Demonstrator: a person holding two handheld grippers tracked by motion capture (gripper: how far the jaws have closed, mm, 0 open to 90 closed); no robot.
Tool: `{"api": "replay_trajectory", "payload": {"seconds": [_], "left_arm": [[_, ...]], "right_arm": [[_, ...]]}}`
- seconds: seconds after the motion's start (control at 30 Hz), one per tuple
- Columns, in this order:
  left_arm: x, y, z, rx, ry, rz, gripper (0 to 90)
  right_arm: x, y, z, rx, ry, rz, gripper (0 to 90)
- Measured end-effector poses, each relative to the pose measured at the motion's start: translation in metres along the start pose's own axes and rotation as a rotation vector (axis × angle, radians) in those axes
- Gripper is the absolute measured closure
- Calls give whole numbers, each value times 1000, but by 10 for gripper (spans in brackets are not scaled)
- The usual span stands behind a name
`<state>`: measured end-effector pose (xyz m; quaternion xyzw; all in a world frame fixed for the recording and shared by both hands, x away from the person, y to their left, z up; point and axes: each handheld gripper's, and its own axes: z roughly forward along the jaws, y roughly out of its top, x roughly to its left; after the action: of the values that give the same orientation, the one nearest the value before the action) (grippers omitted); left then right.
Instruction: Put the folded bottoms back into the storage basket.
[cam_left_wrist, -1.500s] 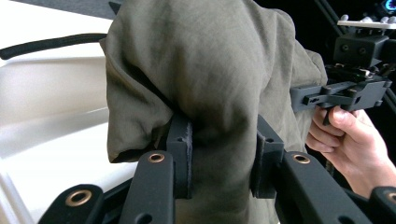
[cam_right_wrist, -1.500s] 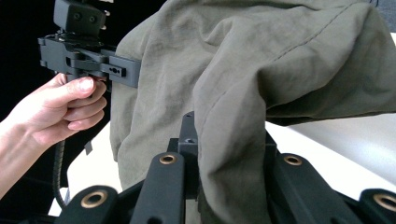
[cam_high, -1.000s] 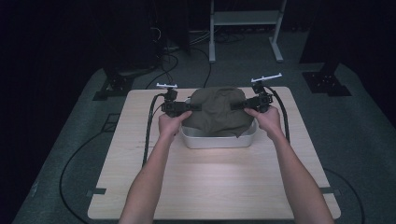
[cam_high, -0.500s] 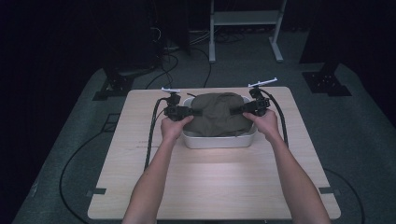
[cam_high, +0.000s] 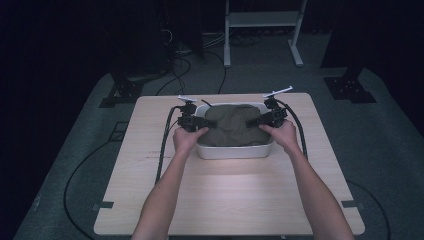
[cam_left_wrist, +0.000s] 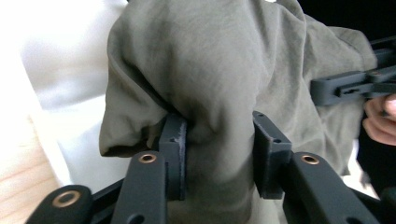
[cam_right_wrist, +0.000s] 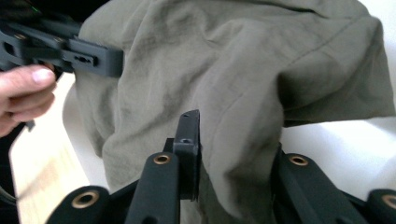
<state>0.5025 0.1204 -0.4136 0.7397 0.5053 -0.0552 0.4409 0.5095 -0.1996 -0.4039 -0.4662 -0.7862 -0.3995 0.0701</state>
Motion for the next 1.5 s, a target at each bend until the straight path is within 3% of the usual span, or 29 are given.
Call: {"api": "replay_trajectory", "payload": {"seconds": [0.17,0.47,0.7,1.03,1.13,1.4,1.5], "left_arm": [[2,1,-7,7,43,9,581],[0,3,-25,-38,39,8,536],[-5,5,-43,-87,6,-5,532],[-8,4,-42,-81,-10,4,529],[-9,3,-41,-85,-17,3,526],[-5,-2,-41,-96,-40,-28,523],[-7,-4,-43,-104,-51,-25,523]], "right_arm": [[6,1,2,51,-75,-35,591],[10,2,-11,62,-168,-39,551],[12,2,-28,40,-177,-54,554],[6,-1,-48,-14,-196,-25,560],[0,-3,-58,-41,-188,2,564],[-7,-14,-73,-77,-161,12,633],[-8,-19,-76,-97,-127,26,635]]}}
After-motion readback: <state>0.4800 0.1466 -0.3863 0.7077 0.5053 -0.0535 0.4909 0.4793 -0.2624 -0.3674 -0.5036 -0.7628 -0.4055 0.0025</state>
